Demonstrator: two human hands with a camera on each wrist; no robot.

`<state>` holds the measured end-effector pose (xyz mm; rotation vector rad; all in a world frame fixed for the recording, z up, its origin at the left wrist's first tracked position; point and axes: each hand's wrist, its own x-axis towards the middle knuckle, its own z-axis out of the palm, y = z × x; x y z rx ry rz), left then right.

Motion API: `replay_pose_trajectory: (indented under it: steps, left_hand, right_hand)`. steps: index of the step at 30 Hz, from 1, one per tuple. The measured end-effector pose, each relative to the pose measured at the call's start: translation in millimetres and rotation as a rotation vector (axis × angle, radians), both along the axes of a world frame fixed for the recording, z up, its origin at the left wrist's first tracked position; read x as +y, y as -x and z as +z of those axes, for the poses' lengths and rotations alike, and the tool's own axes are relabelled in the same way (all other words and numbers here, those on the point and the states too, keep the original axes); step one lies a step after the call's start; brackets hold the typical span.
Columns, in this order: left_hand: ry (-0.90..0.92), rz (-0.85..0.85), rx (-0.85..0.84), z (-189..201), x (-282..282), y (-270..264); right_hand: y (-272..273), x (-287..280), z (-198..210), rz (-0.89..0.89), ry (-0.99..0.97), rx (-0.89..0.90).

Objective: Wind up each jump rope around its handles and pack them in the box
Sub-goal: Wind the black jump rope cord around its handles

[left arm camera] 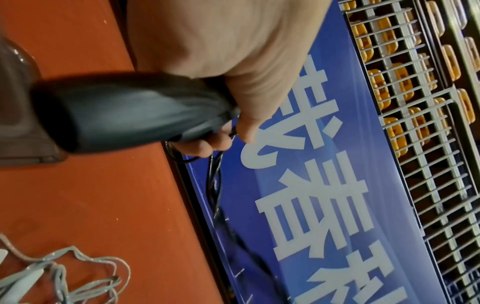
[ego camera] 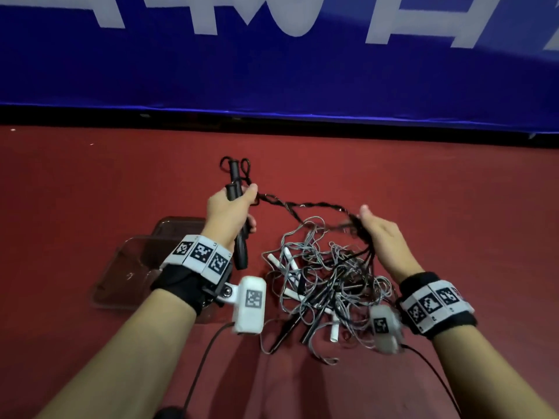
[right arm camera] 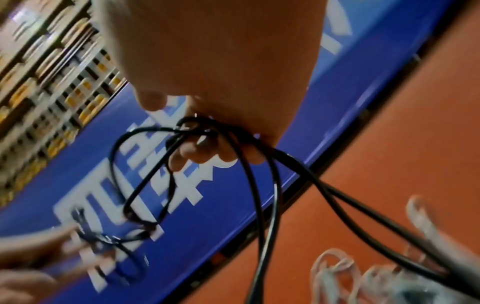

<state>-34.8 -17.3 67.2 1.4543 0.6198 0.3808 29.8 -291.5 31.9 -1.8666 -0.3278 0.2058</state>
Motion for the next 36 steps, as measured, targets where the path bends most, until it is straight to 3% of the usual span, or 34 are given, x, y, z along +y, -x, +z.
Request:
replay_pose_trajectory:
  steps: [2,3,4,5,7,10,14,16,18,22,25,28,32,36]
  left_hand:
    - [-0.177,-0.146,0.068,2.6,-0.2,2.7]
    - [-0.312,-0.275,0.125,6.1,-0.3,4.9]
    - [-0.442,-0.424,0.177,9.5,-0.9,7.0]
    - [-0.541,-0.566,0.209,14.3,-4.2,9.7]
    - [-0.598,-0.74,0.165,22.6,-15.1,14.0]
    - [-0.452,-0.818,0.011,31.7,-28.4,17.8]
    - [-0.382,-0.821,-0.004,41.5,-23.1,20.4]
    - [-0.421,-0.693,-0.004,39.2,-11.8,18.6]
    - [-0.459,-0.598,0.026,32.0,-3.2,18.8]
    - [-0.705,-0.685,0.169,9.4,-4.4,21.4]
    - [-0.61,-0.818,0.216,-0.6,-12.9,22.3]
    - [-0.506,-0.816,0.197,-1.0,-17.4,23.5]
    - [-0.39,-0.788,0.142,-4.3,-19.0,24.5]
    - [-0.246,-0.798,0.094,-6.8,-25.3,30.2]
  right_hand:
    - [-12.1,-14.8,-13.5,-0.026,0.555,-0.086]
    - [-12.7,-17.0,-14.9,-0.075,0.754,-0.07]
    - [-10.0,-14.3,-13.4,-0.112,0.798,-0.068]
    - [-4.5,-8.9,-9.7,-0.104,0.726,-0.096]
    - [15.5,8.0,9.8,0.074,0.45,-0.198]
    - [43.1,39.9,37.4,0.356,0.107,-0.227]
    - [45.7,58.7,40.4,0.329,-0.186,-0.085]
    - [40.6,53.5,34.6,0.237,-0.207,-0.02]
    - [33.6,44.6,31.1,0.169,-0.101,-0.074]
    - [27.4,38.7,27.3,0.141,0.151,-0.245]
    - [29.0,37.3,28.9,0.131,0.275,-0.39]
    - [29.2,35.0,29.4,0.158,0.397,-0.545]
    - [19.3,28.1,31.0,0.011,0.29,-0.549]
    - [15.8,25.9,32.6,-0.039,0.036,-0.347]
